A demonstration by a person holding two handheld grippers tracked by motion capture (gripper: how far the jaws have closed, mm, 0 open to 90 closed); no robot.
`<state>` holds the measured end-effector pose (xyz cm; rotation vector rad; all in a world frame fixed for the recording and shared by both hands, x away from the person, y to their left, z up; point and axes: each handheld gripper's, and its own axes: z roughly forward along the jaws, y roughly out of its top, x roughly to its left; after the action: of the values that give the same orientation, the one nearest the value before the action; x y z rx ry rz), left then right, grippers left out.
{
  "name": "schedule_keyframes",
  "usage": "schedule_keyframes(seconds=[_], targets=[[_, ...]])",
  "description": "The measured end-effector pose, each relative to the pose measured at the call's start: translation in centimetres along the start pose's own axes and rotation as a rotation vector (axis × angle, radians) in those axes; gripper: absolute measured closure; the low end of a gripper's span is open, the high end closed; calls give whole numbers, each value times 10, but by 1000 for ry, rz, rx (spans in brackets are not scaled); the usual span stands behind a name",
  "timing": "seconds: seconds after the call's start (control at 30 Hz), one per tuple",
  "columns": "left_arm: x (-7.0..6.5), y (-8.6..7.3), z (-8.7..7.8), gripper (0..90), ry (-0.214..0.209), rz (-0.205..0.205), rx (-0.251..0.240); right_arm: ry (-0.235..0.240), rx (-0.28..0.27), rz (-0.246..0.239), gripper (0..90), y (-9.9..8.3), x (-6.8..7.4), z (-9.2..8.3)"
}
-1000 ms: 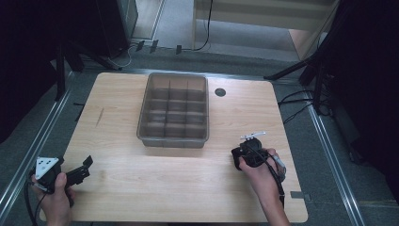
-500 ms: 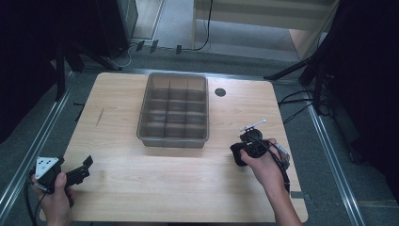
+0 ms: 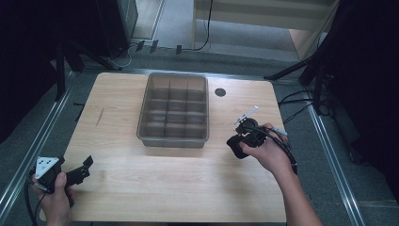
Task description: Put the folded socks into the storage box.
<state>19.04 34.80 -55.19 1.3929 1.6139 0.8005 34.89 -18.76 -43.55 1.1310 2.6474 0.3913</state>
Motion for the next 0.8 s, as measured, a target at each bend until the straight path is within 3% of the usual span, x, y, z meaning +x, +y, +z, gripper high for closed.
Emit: schedule_keyframes(seconds=[0.03, 0.07, 0.13, 0.17, 0.27, 0.3, 0.33, 0.37, 0.4, 0.43, 0.47, 0.57, 0.6, 0.8], targets=[[0, 0, 0, 0, 0, 0, 0, 0, 0, 0, 669, 0, 0, 0], [0, 0, 0, 0, 0, 3, 2, -4, -2, -43, 668, 7, 0, -3], [0, 0, 0, 0, 1, 3, 3, -11, -9, -68, 668, 10, 0, -5], [0, 0, 0, 0, 2, 2, 2, -4, -17, -126, 667, 19, 2, -9], [0, 0, 0, 0, 2, 3, 5, 14, -36, -202, 667, 31, 6, -14], [0, 0, 0, 0, 2, 3, 5, 14, -36, -202, 667, 31, 6, -14], [0, 0, 0, 0, 2, 4, 5, 19, -57, -258, 666, 41, 9, -17], [0, 0, 0, 0, 2, 4, 5, 19, -57, -258, 666, 41, 9, -17], [0, 0, 0, 0, 1, 1, 4, 38, -66, -314, 665, 53, 14, -17], [0, 0, 0, 0, 1, 1, 4, 38, -66, -314, 665, 53, 14, -17], [0, 0, 0, 0, 1, 1, 4, 49, -73, -360, 665, 63, 19, -17], [0, 0, 0, 0, 1, 0, 4, 53, -71, -400, 664, 71, 24, -15], [1, 0, 0, 0, -1, 1, 4, 48, -66, -442, 664, 82, 31, -12], [1, 0, 0, 0, -5, -6, 4, 82, -77, -513, 664, 107, 45, -8]])
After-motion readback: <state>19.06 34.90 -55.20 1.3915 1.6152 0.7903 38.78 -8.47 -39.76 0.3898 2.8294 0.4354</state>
